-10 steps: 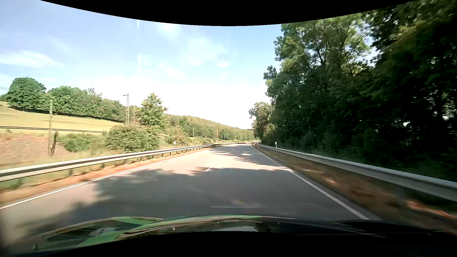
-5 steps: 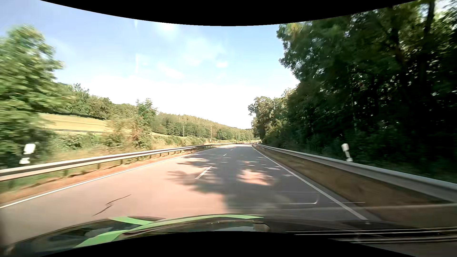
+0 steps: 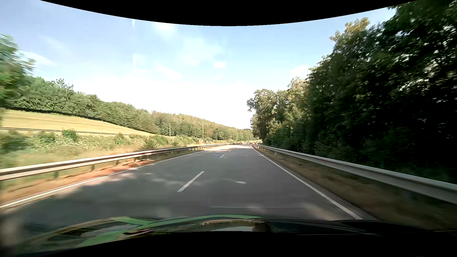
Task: Follow the waypoints while adhering to traffic rules and regulations
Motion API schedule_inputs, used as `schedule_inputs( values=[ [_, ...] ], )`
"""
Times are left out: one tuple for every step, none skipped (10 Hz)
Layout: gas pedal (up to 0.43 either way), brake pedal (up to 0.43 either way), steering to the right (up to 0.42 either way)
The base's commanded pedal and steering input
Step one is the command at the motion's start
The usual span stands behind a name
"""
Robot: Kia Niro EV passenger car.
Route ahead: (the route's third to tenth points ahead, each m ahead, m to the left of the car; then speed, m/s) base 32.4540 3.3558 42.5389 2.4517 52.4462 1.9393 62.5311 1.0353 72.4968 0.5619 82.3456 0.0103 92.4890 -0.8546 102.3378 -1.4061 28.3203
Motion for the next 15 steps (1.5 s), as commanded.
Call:
schedule_inputs(
  values=[
    [0.260, 0.000, 0.003],
    [0.280, 0.000, 0.002],
    [0.299, 0.000, 0.002],
    [0.311, 0.000, 0.003],
    [0.311, 0.000, 0.002],
    [0.299, 0.000, 0.003],
    [0.260, 0.000, 0.003],
    [0.228, 0.000, 0.003],
    [0.220, 0.000, 0.002],
    [0.220, 0.000, 0.002],
    [0.220, 0.000, 0.002],
    [0.228, 0.000, 0.002],
    [0.228, 0.000, 0.003],
    [0.177, 0.000, 0.002],
    [0.098, 0.000, 0.002]
  ],
)
